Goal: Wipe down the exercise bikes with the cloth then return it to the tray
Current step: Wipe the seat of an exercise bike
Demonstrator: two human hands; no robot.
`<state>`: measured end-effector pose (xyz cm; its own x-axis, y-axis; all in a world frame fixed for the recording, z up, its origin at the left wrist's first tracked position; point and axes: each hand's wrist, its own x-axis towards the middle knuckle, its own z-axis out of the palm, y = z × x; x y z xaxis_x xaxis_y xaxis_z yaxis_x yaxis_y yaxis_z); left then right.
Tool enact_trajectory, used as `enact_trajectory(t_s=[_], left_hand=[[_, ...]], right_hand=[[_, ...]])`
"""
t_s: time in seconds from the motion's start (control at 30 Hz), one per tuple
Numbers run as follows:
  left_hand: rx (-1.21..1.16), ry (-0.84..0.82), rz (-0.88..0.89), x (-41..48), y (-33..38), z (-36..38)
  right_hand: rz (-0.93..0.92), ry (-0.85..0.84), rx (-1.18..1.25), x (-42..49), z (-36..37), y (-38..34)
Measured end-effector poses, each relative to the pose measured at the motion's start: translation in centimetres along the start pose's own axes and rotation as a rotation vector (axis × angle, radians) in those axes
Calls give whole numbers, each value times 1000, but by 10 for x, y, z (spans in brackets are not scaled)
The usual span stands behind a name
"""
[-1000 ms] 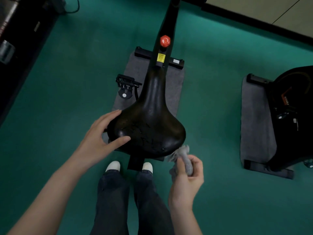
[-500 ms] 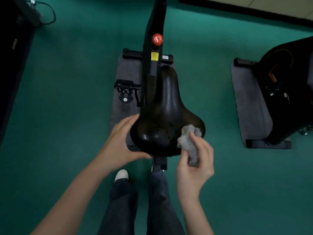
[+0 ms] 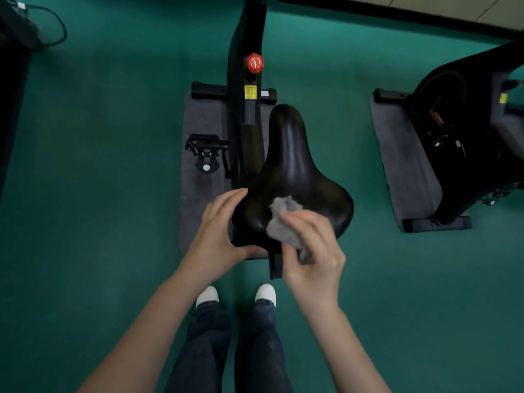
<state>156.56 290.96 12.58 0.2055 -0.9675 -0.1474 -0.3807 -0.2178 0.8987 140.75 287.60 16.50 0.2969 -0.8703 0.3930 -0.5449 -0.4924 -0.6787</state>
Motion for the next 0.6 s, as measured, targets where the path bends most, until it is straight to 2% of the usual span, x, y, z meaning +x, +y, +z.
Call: enact_trajectory(t_s=[0.07,0.2,0.3,0.37,0.43,0.5,0.6], left_hand=[[-3,15,4,1,-1,2],[-30,39,-33,-2,-4,5],[-37,35,-64,-5,-8,8],[-45,36,-77,-6,-10,10],[-78,37,-98,-8,-9,12],[-94,31,-117,-8,-9,14],[-80,28,-151,-7,-9,19]], right_hand=[[-19,-68,64,4,-3,-3],[99,30,-51,51,2,9],[4,-117,-63,50,7,3],[-102,-242,5,30,2,-2],[-133,-340,84,18,-8,-7],[-127,-377,99,33,-10,-6],[-113,-380,-40,82,5,-3]])
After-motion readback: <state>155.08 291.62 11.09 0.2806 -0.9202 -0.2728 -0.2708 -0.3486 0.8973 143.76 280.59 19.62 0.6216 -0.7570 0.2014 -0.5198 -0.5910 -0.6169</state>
